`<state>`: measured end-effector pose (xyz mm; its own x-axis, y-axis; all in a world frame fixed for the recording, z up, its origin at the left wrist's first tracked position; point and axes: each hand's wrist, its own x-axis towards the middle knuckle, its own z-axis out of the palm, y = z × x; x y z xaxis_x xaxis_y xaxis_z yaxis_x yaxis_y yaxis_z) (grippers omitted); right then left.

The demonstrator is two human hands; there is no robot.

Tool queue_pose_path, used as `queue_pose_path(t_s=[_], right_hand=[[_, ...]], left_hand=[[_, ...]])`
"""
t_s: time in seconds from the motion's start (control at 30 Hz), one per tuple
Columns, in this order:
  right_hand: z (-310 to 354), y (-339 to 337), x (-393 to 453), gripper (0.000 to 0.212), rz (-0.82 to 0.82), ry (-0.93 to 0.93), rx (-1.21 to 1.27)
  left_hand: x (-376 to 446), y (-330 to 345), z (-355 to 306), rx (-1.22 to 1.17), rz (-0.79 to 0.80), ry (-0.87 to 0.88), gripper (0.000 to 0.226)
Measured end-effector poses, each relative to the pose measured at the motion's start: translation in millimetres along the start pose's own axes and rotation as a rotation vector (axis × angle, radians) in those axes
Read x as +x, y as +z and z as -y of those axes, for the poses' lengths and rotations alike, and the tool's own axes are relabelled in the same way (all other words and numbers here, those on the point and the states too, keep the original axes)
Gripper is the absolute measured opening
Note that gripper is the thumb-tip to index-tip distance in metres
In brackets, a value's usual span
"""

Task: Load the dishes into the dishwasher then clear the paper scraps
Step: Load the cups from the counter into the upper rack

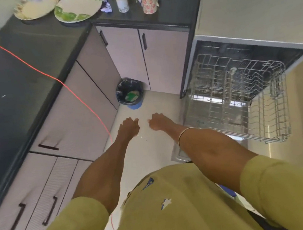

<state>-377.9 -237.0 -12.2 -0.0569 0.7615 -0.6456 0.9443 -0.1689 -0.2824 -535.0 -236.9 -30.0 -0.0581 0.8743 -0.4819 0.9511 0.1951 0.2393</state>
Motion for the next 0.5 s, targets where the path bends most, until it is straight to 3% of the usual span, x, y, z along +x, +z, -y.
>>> queue_pose_path(t_s=[0.23, 0.5], right_hand=[[25, -25, 52, 0.059, -0.026, -0.011, -0.041], [48, -91, 124, 0.056, -0.122, 0.008, 0.015]], left_hand=[[50, -39, 18, -0.056, 0.018, 0.024, 0.058], [119, -88, -11, -0.016, 0.031, 0.158, 0.039]])
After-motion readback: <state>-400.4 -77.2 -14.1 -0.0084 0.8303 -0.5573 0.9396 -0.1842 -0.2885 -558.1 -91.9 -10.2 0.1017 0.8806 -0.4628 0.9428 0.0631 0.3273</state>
